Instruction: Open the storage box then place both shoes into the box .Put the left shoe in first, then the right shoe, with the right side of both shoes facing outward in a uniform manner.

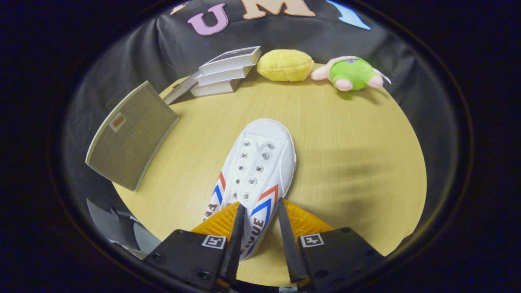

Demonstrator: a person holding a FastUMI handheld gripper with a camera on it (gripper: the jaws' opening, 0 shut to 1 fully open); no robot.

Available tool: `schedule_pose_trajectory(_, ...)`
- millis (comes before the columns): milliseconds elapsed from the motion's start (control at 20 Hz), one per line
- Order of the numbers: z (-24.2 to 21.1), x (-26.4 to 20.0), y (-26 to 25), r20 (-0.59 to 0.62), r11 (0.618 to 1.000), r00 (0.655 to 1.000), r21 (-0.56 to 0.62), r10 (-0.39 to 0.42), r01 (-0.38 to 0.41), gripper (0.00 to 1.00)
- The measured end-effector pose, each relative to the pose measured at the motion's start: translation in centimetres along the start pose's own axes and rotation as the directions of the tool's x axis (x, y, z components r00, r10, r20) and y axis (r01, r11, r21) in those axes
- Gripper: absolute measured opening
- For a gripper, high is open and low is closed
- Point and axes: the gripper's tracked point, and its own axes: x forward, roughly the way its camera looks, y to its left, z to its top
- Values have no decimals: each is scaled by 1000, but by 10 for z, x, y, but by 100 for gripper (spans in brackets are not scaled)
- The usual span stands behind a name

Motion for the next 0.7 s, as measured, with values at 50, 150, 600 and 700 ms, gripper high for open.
schedule_pose_trajectory(50,2,-4,-4,-9,999,1000,26,-20,21,41)
schedule_pose_trajectory(150,1,-2,-14,-21,992,997,109,-68,70,18)
schedule_pose_trajectory(600,9,-31,0,-48,939,996,333,-78,90,7)
schedule_pose_trajectory(700,17,-36,15,-34,932,997,354,-71,78,7)
